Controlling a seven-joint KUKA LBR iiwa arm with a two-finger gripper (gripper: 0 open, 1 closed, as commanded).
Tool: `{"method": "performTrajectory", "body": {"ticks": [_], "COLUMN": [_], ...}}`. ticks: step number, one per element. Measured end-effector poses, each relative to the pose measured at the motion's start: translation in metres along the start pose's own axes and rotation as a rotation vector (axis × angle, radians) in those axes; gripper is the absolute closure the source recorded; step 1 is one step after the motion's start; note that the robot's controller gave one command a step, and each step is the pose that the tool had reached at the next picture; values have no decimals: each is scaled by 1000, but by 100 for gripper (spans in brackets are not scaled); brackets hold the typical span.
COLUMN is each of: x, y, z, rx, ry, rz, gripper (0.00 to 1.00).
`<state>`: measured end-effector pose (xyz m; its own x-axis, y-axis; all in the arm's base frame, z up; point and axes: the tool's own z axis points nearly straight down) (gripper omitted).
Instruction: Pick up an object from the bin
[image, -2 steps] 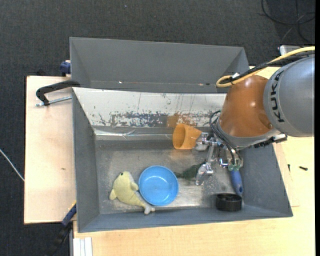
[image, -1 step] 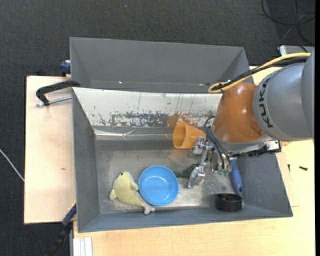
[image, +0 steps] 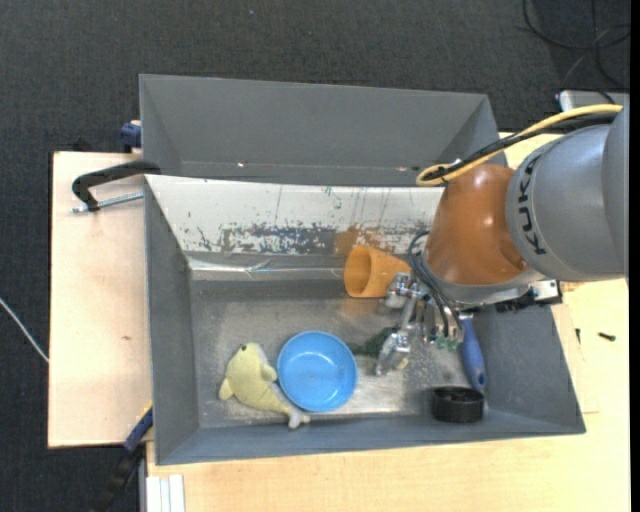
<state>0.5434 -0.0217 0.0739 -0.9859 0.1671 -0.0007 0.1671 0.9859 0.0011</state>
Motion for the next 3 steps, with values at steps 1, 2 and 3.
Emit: {"method": "performTrajectory", "body": {"ticks": [1, 2, 3], "x": [-3, -5, -8], "y": [0, 2, 3], "z": [-2, -65, -111], "rx": [-1, -2, -2], "ry": [-8, -10, -10], "rz": [-1, -2, -3], "gripper": [100, 100, 100]}}
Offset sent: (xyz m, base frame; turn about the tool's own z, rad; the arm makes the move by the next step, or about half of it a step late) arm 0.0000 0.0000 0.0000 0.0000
